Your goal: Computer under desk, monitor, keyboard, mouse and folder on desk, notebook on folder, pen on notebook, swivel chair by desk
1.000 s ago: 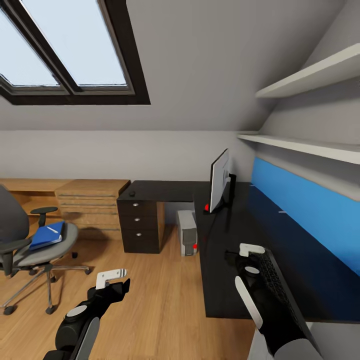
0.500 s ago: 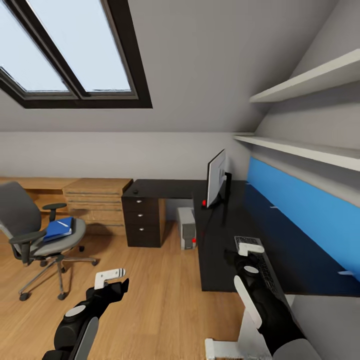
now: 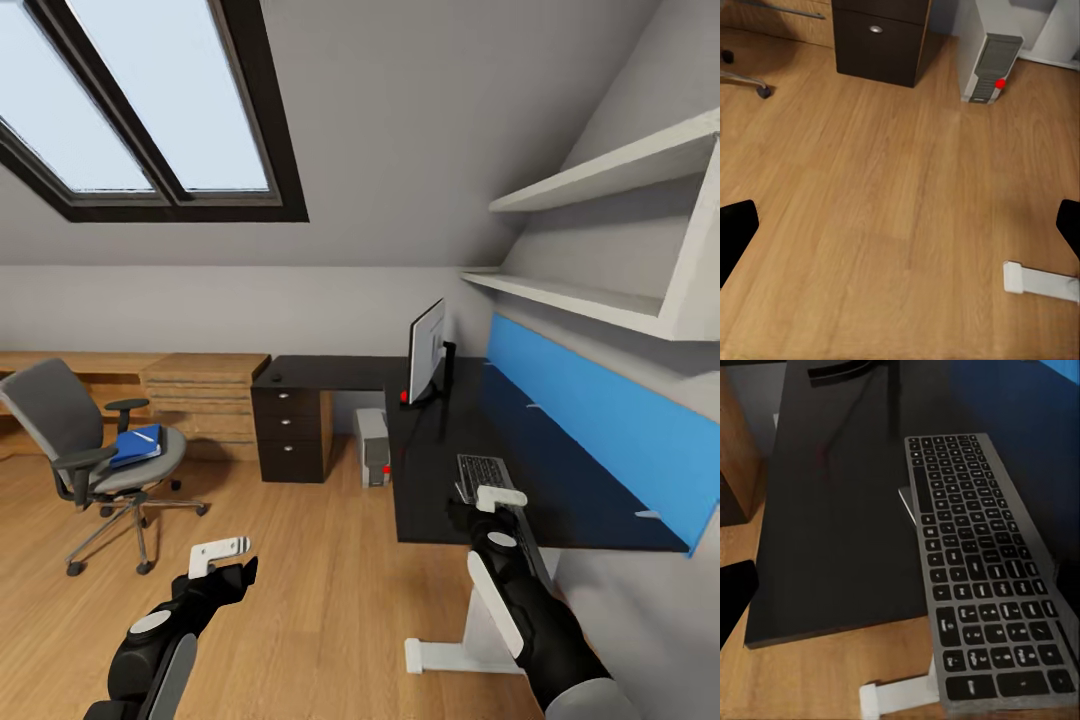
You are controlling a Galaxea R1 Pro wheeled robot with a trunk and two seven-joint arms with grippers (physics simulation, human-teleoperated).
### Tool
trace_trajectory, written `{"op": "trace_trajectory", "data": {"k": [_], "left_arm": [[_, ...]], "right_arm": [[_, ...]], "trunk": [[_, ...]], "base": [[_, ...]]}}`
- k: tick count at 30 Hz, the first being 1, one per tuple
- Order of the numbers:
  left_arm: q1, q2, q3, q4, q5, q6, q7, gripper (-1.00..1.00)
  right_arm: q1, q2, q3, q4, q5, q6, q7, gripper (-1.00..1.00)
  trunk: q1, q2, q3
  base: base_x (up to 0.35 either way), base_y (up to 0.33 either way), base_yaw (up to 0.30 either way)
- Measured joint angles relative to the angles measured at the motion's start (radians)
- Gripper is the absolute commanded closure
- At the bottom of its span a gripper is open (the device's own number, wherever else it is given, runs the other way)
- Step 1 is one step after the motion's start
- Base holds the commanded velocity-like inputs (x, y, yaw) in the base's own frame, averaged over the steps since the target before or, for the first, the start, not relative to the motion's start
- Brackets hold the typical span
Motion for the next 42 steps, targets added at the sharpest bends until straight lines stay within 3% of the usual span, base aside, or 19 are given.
{"op": "trace_trajectory", "data": {"k": [12, 15, 22, 26, 28, 31, 33, 35, 38, 40, 42], "left_arm": [[0.0, 0.0, 0.006, 0.0, 0.0, 0.0, 0.0, -1.0], [0.0, 0.0, 0.006, 0.0, 0.0, 0.0, 0.0, -1.0], [0.0, 0.0, 0.004, -0.001, 0.0, 0.0, 0.0, -1.0], [0.0, -0.001, 0.001, -0.003, 0.001, -0.001, 0.0, -1.0], [0.0, -0.002, 0.0, -0.003, 0.001, -0.003, -0.001, -1.0], [0.0, -0.003, -0.002, -0.003, 0.001, -0.003, -0.001, -1.0], [0.0, -0.003, -0.003, -0.003, 0.002, -0.004, 0.0, -1.0], [0.0, -0.003, -0.003, -0.003, 0.002, -0.004, 0.0, -1.0], [0.0, -0.003, -0.004, -0.003, 0.002, -0.004, 0.0, -1.0], [0.0, -0.003, -0.004, -0.003, 0.002, -0.004, 0.0, -1.0], [0.0, -0.003, -0.004, -0.003, 0.002, -0.005, 0.0, -1.0]], "right_arm": [[0.0, 0.01, -0.004, -0.006, 0.0, -0.003, -0.001, -1.0], [0.0, 0.012, -0.006, -0.014, -0.005, -0.003, -0.002, -1.0], [0.0, 0.012, -0.013, -0.023, -0.06, -0.005, -0.002, -1.0], [0.0, 0.006, -0.021, -0.025, -0.151, -0.006, -0.001, -1.0], [0.001, -0.019, -0.031, -0.025, -0.245, -0.006, 0.002, -1.0], [0.004, -0.048, -0.036, -0.026, -0.315, -0.007, 0.006, -1.0], [0.012, -0.131, -0.041, -0.027, -0.526, -0.01, 0.009, -1.0], [0.013, -0.157, -0.041, -0.027, -0.587, -0.011, 0.009, -1.0], [0.015, -0.226, -0.042, -0.026, -0.748, -0.012, 0.016, -1.0], [0.016, -0.254, -0.042, -0.025, -0.805, -0.012, 0.033, -1.0], [0.019, -0.268, -0.042, -0.023, -0.829, -0.012, 0.049, -1.0]], "trunk": [[-0.047, 0.084, 0.022], [-0.047, 0.084, 0.018], [-0.047, 0.084, 0.007], [-0.047, 0.084, 0.004], [-0.039, 0.071, -0.002], [-0.028, 0.05, -0.012], [-0.02, 0.036, -0.018], [-0.012, 0.022, -0.025], [-0.001, 0.0, -0.034], [0.007, -0.014, -0.04], [0.014, -0.028, -0.047]], "base": [[-0.151, 0.0, 0.0], [-0.014, 0.0, 0.0], [-0.004, 0.0, 0.0], [0.0, 0.0, 0.0], [0.0, 0.0, 0.0], [0.0, 0.0, 0.0], [0.0, 0.0, 0.0], [0.0, 0.0, 0.0], [0.0, 0.0, 0.0], [0.0, 0.0, 0.0], [0.0, 0.0, 0.0]]}}
